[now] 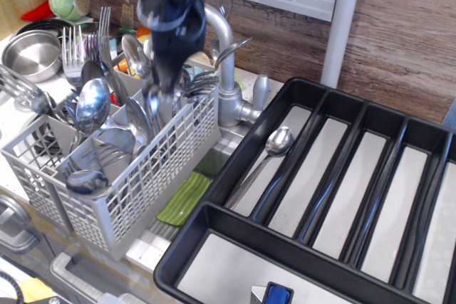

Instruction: Put small spoon from basket to tray

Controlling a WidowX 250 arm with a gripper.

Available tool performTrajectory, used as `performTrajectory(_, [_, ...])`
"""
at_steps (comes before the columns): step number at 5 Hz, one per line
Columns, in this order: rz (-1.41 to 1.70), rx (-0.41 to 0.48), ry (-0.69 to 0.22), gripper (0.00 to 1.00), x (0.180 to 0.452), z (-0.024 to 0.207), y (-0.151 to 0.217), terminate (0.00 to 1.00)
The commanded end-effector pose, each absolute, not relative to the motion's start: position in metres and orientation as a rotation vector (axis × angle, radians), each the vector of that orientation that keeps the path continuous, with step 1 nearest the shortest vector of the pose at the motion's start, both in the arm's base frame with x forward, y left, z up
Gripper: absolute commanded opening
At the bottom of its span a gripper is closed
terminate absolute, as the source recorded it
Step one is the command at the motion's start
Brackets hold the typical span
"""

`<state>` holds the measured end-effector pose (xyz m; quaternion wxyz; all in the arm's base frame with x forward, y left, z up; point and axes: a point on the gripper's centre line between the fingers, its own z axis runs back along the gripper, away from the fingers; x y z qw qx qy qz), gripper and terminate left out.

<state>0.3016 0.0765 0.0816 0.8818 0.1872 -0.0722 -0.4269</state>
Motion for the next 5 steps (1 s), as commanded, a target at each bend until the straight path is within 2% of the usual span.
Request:
performTrajectory(1, [-0.797, 0.448, -0.094, 0.0, 0.314, 0.164, 0.061, 0.0])
performTrajectory(2, [-0.748, 0.459, -0.076, 0.0, 0.326, 0.188, 0.041, 0.0])
performTrajectory(3, [-0.706, 0.481, -0.067, 0.0, 0.356, 0.21, 0.014, 0.0])
performTrajectory(4, [-0.639, 0.44, -0.089, 0.0, 0.38, 0.216, -0.011, 0.0])
performTrajectory(5, [-0.584, 0.369, -0.137, 0.0, 0.39, 0.195, -0.021, 0.0])
